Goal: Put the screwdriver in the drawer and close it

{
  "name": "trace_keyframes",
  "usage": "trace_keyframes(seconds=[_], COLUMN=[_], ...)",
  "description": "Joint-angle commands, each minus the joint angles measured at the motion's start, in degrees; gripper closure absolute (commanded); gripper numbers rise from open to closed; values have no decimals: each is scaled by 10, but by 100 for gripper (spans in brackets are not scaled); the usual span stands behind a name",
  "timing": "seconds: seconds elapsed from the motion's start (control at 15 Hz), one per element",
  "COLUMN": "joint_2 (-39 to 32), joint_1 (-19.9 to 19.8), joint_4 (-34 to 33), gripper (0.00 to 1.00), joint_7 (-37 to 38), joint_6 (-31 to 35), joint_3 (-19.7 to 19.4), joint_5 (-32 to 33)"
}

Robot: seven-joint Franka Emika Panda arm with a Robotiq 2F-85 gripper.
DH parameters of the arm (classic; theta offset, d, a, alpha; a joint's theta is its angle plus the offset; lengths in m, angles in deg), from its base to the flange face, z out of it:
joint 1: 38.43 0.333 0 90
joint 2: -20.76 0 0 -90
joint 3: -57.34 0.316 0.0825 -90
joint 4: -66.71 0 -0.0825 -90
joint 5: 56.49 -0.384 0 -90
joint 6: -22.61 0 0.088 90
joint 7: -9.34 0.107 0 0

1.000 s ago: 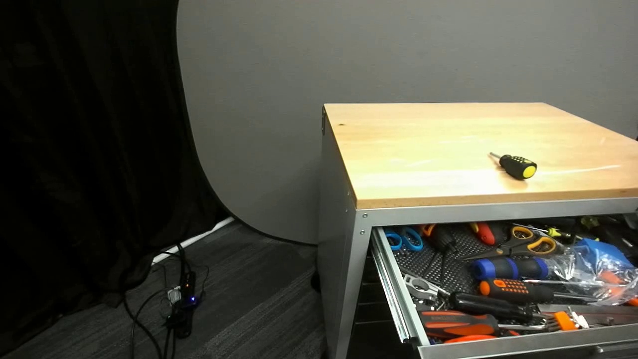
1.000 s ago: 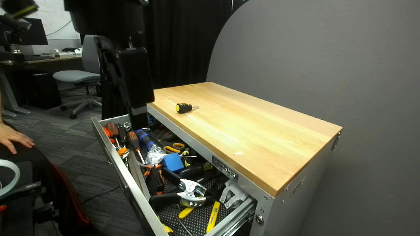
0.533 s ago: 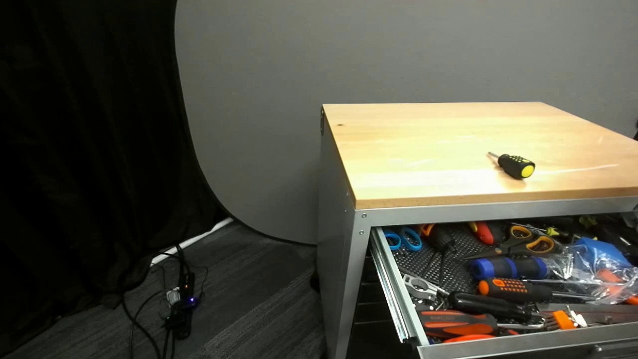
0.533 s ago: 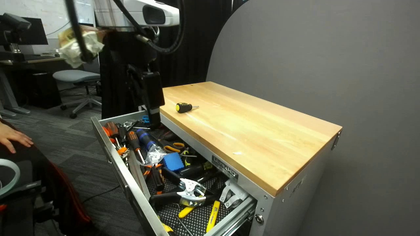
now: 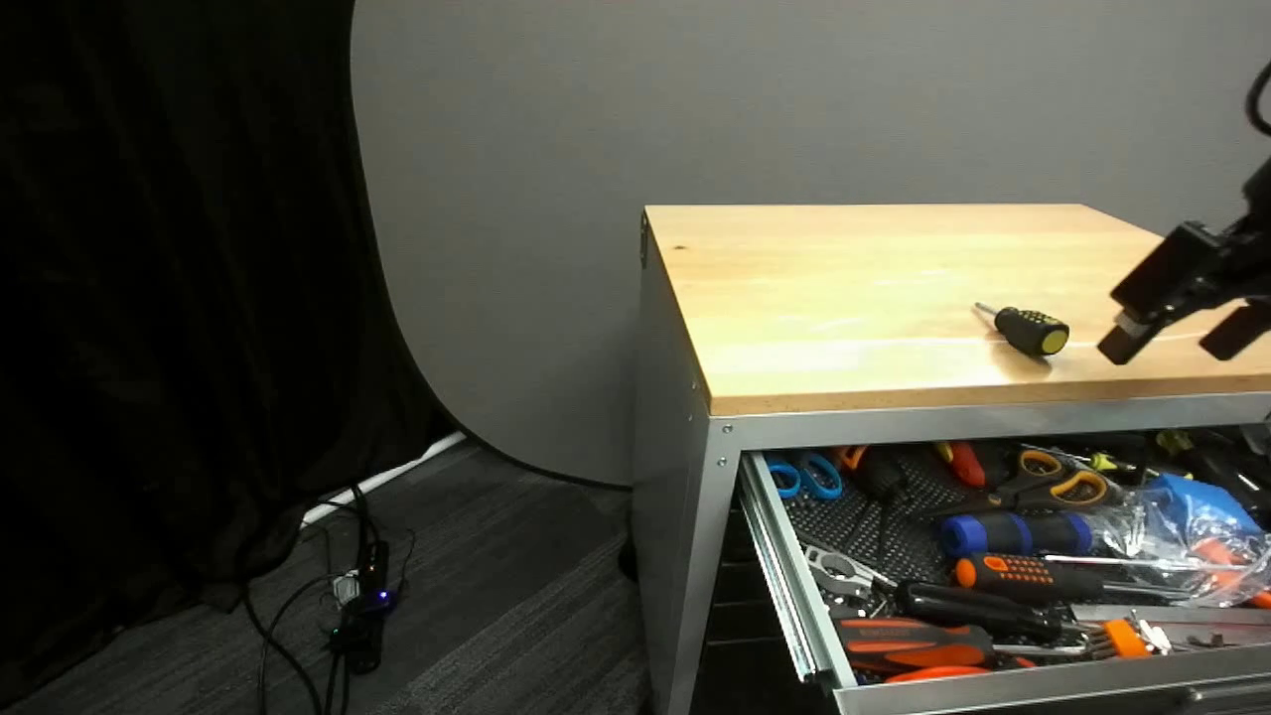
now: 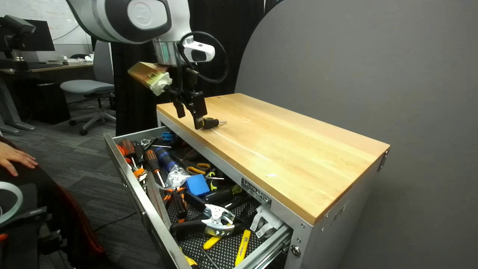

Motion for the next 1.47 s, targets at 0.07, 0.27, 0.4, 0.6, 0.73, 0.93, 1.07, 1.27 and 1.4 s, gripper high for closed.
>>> trace_keyframes(seconds=[0.07, 0.27, 0.4, 0.6, 0.73, 0.93, 1.07, 1.27, 1.4], joint_2=[-87, -114, -124, -134, -134, -133, -129, -119, -96], joint_1=[25, 34, 35, 37, 36, 31, 23, 9, 2], joint_4=[-114, -148, -162, -178, -181, -176, -170, -154, -140], gripper=[0, 0, 0, 25, 32, 58, 71, 80, 79], joint_7=[59, 58, 48, 46, 47, 41, 27, -1, -19], joint_6=[2, -11, -25, -40, -42, -45, -50, -63, -99], joint_3=[-26, -33, -30, -30, -31, -30, -22, -13, -22], joint_5=[77, 78, 64, 61, 60, 51, 30, -12, -16])
